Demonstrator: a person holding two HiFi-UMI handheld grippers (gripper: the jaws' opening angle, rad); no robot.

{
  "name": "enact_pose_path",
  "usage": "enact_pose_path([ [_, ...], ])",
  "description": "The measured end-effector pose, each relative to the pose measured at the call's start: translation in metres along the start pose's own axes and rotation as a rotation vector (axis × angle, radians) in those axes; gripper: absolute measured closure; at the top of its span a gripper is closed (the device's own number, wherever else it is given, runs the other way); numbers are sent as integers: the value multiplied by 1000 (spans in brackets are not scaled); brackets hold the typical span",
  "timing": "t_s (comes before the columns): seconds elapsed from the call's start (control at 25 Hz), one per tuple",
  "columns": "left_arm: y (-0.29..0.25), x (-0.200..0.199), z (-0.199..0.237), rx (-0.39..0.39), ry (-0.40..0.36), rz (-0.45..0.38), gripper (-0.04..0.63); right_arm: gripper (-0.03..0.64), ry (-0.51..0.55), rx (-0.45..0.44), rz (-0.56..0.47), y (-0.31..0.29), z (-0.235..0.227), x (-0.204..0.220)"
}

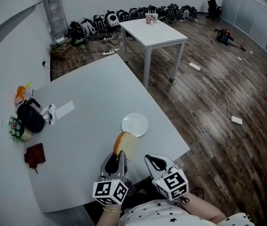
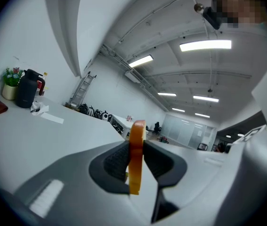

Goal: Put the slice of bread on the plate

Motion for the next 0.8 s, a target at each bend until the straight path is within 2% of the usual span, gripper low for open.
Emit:
enact_pose_path([
  [0.28,-46,-4,3,-6,3,2,503,618,17,-22,4,-28,-36,-2],
  [0.56,-94,2,15,-28,46,18,503,618,44,-36,15,-61,-82,-3],
  [0.72,-120,9,26,-37,53,44,505,618,46,-56,30,-77,-96,-2],
  [0.8,-132,14,33,-38,80,65,503,618,44,-69,39,-83,-99,0],
])
Point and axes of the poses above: the fingertips, and each gripper's own axes: y backward along the fingers, z to its left, x out of its underside, the point moved 8 cm from there along y, backward along the fingers, and after that the axes turned 14 degrees about y, right-handed, at the moved point
